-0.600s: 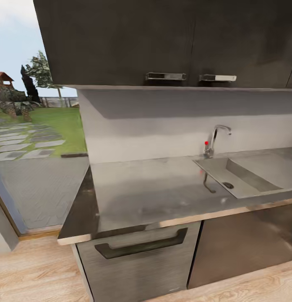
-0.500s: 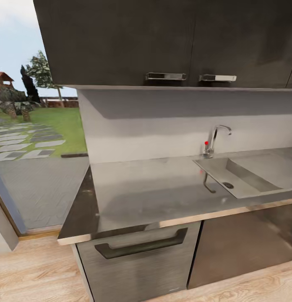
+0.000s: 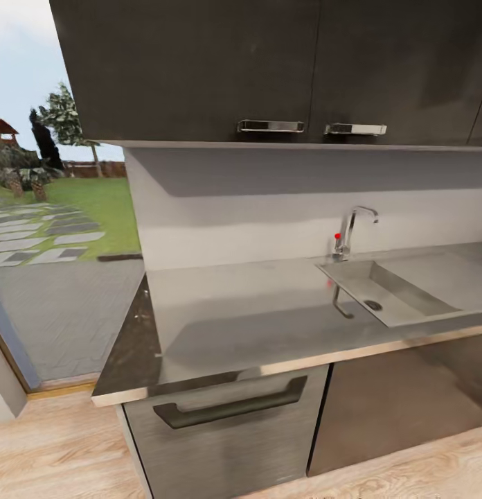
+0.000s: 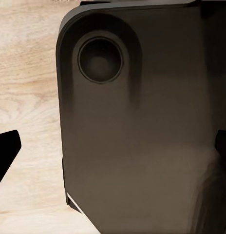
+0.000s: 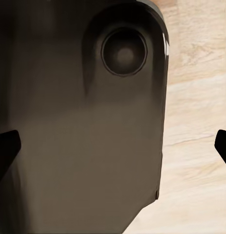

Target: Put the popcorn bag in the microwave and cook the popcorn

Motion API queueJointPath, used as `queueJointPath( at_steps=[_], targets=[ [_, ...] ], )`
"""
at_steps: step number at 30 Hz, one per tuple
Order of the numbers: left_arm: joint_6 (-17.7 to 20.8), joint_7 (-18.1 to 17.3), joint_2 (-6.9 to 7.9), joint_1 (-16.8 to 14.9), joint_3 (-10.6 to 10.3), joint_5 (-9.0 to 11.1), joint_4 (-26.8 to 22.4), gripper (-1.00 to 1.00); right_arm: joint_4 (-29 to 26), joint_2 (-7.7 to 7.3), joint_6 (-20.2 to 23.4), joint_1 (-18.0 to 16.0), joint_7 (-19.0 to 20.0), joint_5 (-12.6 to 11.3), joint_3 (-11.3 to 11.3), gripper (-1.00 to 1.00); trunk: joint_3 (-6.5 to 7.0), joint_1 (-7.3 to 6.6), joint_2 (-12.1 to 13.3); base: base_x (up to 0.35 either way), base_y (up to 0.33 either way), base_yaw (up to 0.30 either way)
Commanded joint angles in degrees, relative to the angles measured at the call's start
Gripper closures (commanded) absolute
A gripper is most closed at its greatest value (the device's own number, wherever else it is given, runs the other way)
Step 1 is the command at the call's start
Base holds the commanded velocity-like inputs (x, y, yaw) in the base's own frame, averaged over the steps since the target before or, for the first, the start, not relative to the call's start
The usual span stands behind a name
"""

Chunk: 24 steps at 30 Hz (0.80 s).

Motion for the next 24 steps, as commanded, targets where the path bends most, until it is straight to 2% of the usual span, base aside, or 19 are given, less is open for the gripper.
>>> queueJointPath(
  at_steps=[1, 6, 24],
  targets=[
    [-0.08, -0.01, 0.03, 0.03, -0.12, 0.06, -0.09, -1.0, 0.02, 0.01, -0.51, -0.01, -0.11, -0.09, -0.05, -1.0, -0.04, 0.0, -0.02, 0.0, 0.0, -0.204],
    [-0.1, 0.13, 0.72, 0.03, -0.5, -0.22, -0.09, -1.0, 0.02, 0.01, -0.81, -0.01, -0.24, -0.13, -0.01, -1.0, -0.04, 0.0, -0.02, 0.0, 0.0, -0.234],
    [-0.08, 0.26, 0.7, 0.02, -0.53, -0.29, -0.09, -1.0, 0.02, 0.01, -1.12, -0.01, -0.25, 0.04, 0.19, -1.0, -0.04, 0.0, -0.02, 0.0, 0.0, -0.245]
  ],
)
